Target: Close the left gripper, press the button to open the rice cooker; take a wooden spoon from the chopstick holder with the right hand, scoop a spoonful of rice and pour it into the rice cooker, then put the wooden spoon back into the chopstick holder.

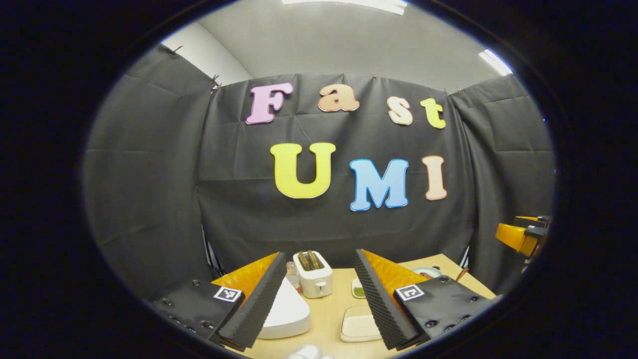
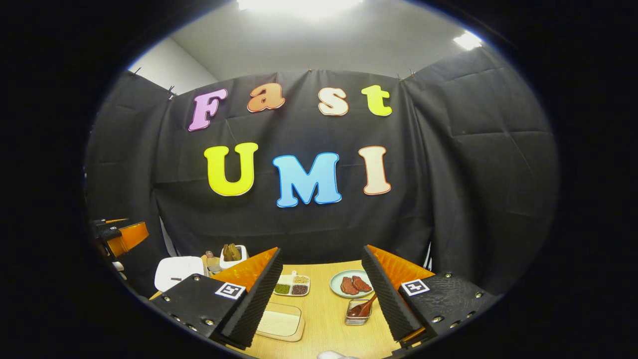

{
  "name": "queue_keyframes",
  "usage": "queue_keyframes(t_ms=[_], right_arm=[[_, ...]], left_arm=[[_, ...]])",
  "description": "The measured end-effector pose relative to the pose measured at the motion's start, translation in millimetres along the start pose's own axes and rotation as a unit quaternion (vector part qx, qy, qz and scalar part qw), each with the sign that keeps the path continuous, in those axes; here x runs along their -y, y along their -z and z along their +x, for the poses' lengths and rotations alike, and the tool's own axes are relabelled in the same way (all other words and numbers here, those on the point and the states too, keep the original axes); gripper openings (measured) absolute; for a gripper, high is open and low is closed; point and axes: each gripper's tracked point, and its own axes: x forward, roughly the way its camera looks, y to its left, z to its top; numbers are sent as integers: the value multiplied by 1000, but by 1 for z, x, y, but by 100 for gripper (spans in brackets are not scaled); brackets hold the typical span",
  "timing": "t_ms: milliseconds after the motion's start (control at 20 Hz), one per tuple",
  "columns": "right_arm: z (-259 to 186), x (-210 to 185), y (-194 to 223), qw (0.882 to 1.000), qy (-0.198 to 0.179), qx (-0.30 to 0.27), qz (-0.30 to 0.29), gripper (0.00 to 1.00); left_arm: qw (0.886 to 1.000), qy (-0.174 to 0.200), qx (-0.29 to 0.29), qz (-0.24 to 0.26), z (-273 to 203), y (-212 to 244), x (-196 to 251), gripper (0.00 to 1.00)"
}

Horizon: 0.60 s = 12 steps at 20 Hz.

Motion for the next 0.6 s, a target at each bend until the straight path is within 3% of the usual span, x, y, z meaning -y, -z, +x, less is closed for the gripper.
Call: queue_keyframes(t_ms=[600], right_arm=[[-6,-1,-9,1000,-3,12,1,98]], left_arm=[[1000,-6,11,3,-12,-9,-4,95]])
